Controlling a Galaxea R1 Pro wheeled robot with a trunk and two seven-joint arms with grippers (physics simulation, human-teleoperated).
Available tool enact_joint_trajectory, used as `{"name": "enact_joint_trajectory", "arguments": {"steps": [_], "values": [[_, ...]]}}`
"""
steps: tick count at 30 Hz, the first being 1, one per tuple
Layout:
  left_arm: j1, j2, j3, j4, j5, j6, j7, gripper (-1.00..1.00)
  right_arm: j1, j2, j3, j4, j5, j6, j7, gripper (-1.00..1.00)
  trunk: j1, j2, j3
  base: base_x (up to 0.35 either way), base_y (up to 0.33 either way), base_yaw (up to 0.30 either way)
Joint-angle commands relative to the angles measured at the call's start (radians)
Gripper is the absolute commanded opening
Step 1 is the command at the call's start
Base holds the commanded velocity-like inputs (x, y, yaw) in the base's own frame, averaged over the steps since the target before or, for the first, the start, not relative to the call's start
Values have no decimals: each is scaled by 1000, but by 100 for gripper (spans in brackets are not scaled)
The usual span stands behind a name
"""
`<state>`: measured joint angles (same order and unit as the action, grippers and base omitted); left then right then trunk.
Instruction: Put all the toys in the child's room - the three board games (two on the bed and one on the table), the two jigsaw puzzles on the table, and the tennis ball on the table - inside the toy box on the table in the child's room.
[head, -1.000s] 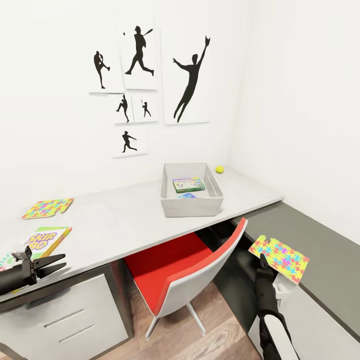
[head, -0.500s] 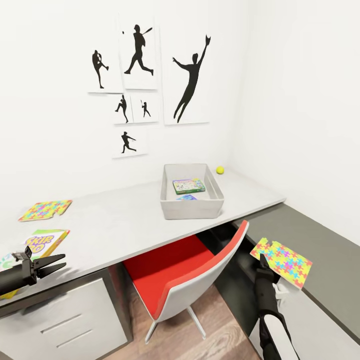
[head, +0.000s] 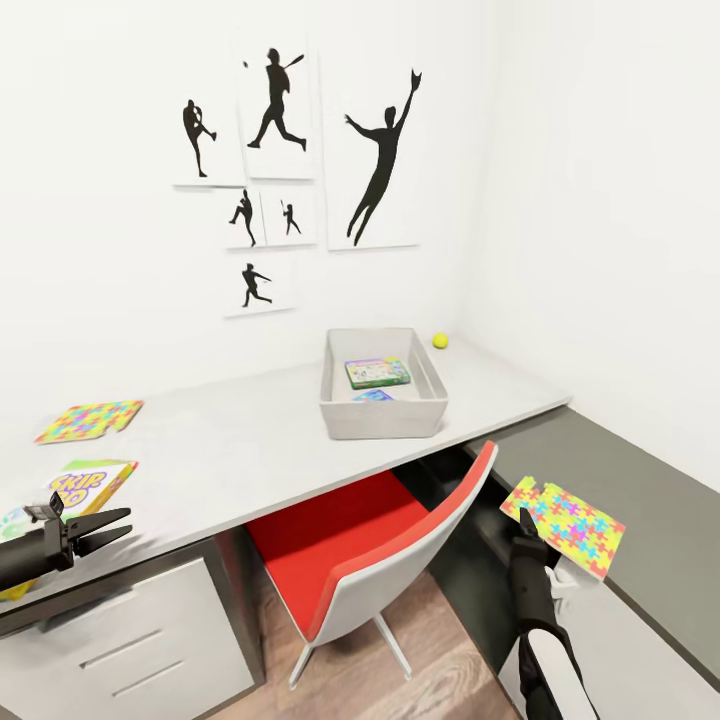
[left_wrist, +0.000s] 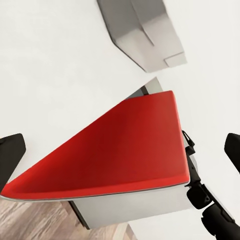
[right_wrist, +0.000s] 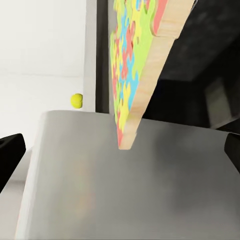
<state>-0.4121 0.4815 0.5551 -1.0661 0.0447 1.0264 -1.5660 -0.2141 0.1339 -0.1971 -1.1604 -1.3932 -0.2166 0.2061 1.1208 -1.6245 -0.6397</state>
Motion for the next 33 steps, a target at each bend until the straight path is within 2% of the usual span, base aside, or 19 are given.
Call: {"name": "enact_joint_trajectory", "arguments": {"steps": [1, 33], "values": [[-1, 0, 0, 0, -2, 11, -5, 100, -1, 0, -1, 0, -11, 0, 7, 100, 0, 0, -1, 97, -94, 0], [-1, 0, 0, 0, -1, 11, -5, 100, -1, 0, -1, 1, -10, 0, 7, 100, 0, 0, -1, 31, -16, 0]]}}
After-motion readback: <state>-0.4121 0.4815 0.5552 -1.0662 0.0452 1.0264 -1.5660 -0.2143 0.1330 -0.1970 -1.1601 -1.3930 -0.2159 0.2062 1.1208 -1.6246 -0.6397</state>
